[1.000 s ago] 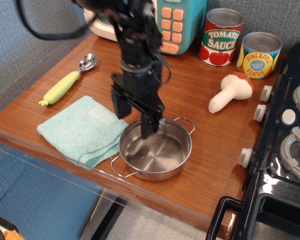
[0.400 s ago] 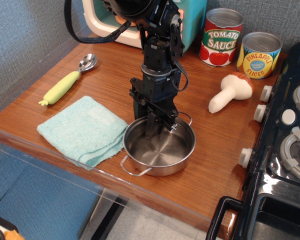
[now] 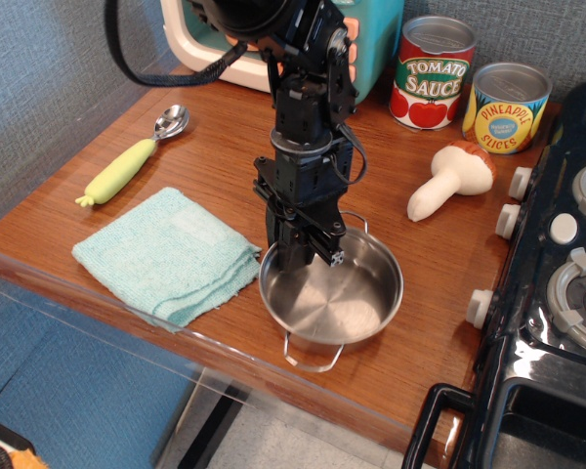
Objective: Move the pot to behind the cloth.
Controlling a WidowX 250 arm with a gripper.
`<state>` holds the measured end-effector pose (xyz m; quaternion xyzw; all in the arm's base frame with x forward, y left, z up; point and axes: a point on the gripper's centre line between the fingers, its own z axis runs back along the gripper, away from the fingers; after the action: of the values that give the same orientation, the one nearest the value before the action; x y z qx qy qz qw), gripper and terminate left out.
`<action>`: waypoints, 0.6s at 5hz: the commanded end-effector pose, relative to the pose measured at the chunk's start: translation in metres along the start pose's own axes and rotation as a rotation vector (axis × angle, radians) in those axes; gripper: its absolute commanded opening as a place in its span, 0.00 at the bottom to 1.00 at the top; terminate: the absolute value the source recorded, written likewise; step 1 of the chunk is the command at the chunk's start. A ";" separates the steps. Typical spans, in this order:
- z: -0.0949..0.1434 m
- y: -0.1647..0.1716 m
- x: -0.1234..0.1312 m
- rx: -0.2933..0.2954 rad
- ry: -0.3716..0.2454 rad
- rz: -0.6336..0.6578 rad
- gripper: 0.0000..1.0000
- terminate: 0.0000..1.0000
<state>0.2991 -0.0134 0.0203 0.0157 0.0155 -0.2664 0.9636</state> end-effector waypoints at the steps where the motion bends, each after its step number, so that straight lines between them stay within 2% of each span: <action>1: 0.087 0.067 0.031 0.031 -0.218 0.169 0.00 0.00; 2: 0.086 0.121 0.036 0.022 -0.212 0.281 0.00 0.00; 3: 0.073 0.147 0.032 0.011 -0.169 0.322 0.00 0.00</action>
<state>0.4045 0.0876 0.0748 -0.0085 -0.0423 -0.1115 0.9928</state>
